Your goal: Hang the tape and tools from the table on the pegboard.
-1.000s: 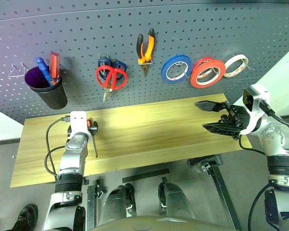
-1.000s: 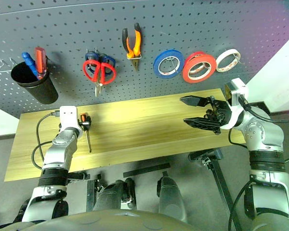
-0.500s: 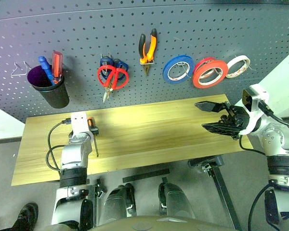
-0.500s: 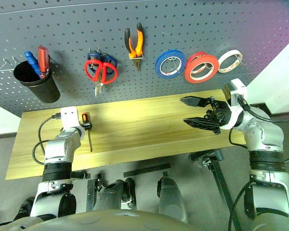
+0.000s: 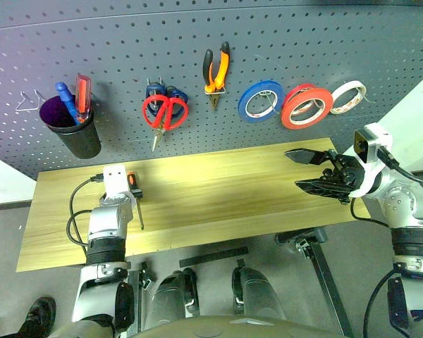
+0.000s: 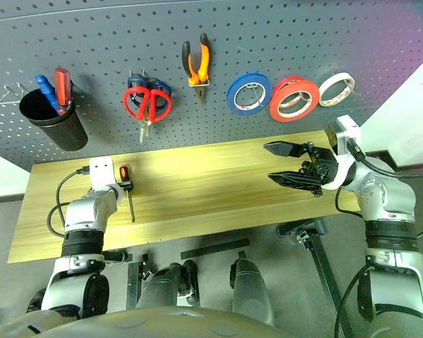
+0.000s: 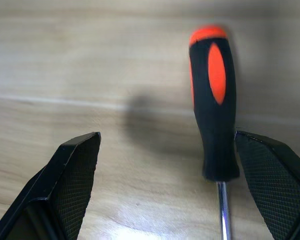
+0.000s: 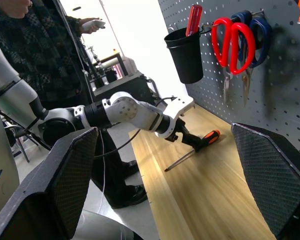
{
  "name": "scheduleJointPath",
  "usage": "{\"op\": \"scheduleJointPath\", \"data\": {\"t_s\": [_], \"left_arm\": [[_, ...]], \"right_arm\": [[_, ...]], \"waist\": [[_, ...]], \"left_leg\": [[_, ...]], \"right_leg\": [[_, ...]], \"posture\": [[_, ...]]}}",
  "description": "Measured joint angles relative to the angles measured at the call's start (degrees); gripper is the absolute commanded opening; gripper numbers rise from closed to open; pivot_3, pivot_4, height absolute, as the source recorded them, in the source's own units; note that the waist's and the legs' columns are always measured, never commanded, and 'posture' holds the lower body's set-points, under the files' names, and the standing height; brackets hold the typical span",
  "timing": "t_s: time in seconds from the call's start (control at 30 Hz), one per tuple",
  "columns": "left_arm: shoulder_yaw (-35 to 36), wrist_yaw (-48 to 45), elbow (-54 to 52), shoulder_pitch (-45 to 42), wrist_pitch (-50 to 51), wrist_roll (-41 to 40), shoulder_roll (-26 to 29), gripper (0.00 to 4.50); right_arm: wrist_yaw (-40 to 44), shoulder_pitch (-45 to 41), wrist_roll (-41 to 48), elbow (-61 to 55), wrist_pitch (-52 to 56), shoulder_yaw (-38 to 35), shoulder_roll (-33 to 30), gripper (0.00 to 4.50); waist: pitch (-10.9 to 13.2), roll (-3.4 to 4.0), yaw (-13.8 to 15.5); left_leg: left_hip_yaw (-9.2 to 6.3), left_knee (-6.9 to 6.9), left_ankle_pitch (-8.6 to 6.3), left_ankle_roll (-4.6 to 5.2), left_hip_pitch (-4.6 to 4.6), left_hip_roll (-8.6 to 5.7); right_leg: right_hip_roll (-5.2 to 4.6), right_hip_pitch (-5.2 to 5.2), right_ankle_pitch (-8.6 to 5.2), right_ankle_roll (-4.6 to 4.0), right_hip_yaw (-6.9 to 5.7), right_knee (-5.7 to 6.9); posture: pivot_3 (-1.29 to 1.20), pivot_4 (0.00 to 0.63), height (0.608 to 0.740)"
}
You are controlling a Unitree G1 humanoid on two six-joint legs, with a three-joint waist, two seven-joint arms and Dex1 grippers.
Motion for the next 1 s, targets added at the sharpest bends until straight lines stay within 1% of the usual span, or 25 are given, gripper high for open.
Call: {"op": "scheduleJointPath", "data": {"t_s": [0.33, 0.43, 0.5, 0.77, 0.8, 1.0], "left_arm": [[-0.70, -1.09, 2.54, -1.45, -1.10, -0.39, 0.39, 4.47], [-0.96, -2.04, 3.78, -1.66, -1.76, -0.53, 0.57, 3.91], [-1.26, -2.13, 5.14, -1.84, -1.61, -0.48, 0.58, 3.33], [-1.23, -3.61, 6.30, -2.62, -0.99, -1.38, 0.51, 0.59], [-1.42, -3.62, 6.31, -2.64, -0.97, -1.28, 0.60, 0.53], [-2.33, -3.76, 6.28, -2.47, -1.29, -0.71, 0.73, 0.53]], "right_arm": [[-0.32, 0.00, 0.00, 0.00, 0.01, 0.00, 0.00, 4.50], [-0.42, 0.00, 0.00, 0.00, 0.01, 0.00, 0.00, 4.50], [-0.48, 0.00, 0.00, -0.01, 0.01, 0.00, 0.00, 4.50], [-0.72, 0.00, 0.01, -0.04, 0.01, -0.01, 0.00, 4.50], [-0.78, 0.00, 0.01, -0.04, 0.01, -0.03, 0.00, 4.50], [-0.90, -0.01, 0.01, -0.05, 0.01, -0.07, 0.00, 4.50]], "waist": [[0.04, 0.01, 0.00], [0.05, 0.02, -0.01], [0.05, 0.01, -0.01], [0.05, 0.02, -0.04], [0.05, 0.02, -0.05], [0.05, 0.02, -0.04]], "left_leg": [[0.00, 0.00, -0.01, -0.02, 0.00, 0.00], [0.00, -0.01, -0.01, -0.02, 0.00, 0.00], [0.00, -0.01, -0.01, -0.02, 0.00, 0.00], [0.00, -0.01, -0.02, -0.03, 0.00, 0.00], [0.00, -0.01, -0.01, -0.04, 0.00, 0.00], [0.00, -0.01, -0.02, -0.04, 0.00, 0.00]], "right_leg": [[-0.01, -0.01, 0.00, 0.00, 0.00, -0.01], [-0.01, -0.01, 0.00, 0.00, 0.00, -0.01], [-0.01, -0.01, 0.00, 0.00, 0.00, -0.01], [-0.01, -0.02, 0.00, 0.00, 0.00, 0.00], [-0.01, -0.02, 0.00, 0.00, 0.00, 0.00], [-0.02, -0.02, 0.00, 0.00, -0.01, -0.01]], "posture": [[-0.28, 0.262, 0.740], [-0.28, 0.260, 0.740], [-0.29, 0.258, 0.740], [-0.29, 0.257, 0.740], [-0.29, 0.257, 0.740], [-0.29, 0.257, 0.740]]}}
